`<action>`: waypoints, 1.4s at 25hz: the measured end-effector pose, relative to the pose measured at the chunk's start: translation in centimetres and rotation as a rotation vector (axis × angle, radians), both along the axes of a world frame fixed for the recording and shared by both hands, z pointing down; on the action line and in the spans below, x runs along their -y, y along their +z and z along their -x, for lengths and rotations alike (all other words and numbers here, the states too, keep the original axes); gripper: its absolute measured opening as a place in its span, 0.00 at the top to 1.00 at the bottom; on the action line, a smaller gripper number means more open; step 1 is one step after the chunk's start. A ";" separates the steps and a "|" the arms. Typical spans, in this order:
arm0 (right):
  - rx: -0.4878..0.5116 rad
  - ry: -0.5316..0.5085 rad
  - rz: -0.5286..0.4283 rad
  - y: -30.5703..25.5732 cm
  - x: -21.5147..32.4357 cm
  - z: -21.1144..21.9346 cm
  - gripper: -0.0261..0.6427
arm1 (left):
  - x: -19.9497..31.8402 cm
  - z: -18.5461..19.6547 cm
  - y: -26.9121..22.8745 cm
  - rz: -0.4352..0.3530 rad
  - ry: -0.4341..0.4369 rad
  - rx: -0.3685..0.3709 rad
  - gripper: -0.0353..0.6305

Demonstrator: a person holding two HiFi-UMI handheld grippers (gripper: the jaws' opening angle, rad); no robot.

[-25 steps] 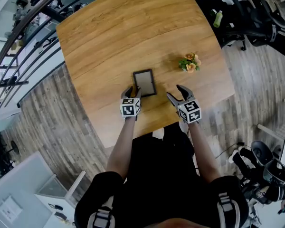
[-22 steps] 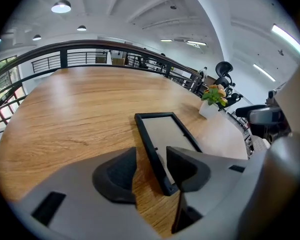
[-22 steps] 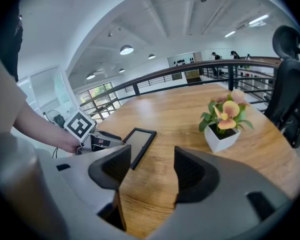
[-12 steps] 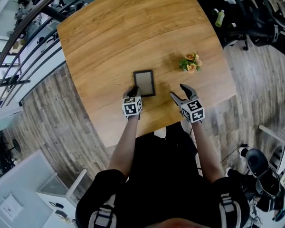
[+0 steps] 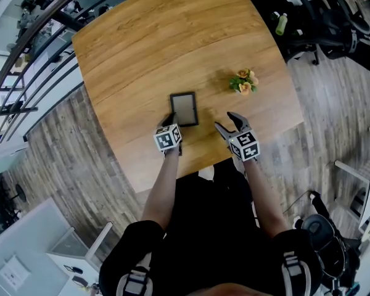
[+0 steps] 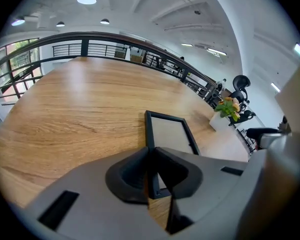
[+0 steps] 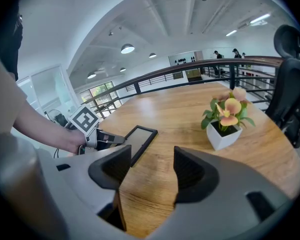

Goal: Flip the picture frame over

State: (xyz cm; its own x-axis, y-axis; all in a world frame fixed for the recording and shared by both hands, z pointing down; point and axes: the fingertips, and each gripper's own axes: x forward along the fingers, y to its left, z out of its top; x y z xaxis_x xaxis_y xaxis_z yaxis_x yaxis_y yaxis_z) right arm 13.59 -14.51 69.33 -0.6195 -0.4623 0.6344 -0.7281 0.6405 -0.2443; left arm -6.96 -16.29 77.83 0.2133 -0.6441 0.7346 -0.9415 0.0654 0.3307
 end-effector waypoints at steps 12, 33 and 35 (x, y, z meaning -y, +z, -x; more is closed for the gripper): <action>0.022 -0.015 0.005 -0.3 -0.7 1.8 0.56 | 0.0 0.2 -1.7 -0.040 -0.059 -0.048 0.86; 0.128 -0.065 -0.004 -1.2 -2.2 10.0 0.59 | -2.6 3.1 -8.6 -0.162 -0.037 -0.072 0.86; 0.153 -0.066 -0.011 -1.7 -2.3 11.1 0.59 | -2.9 3.5 -9.3 -0.180 -0.030 -0.074 0.86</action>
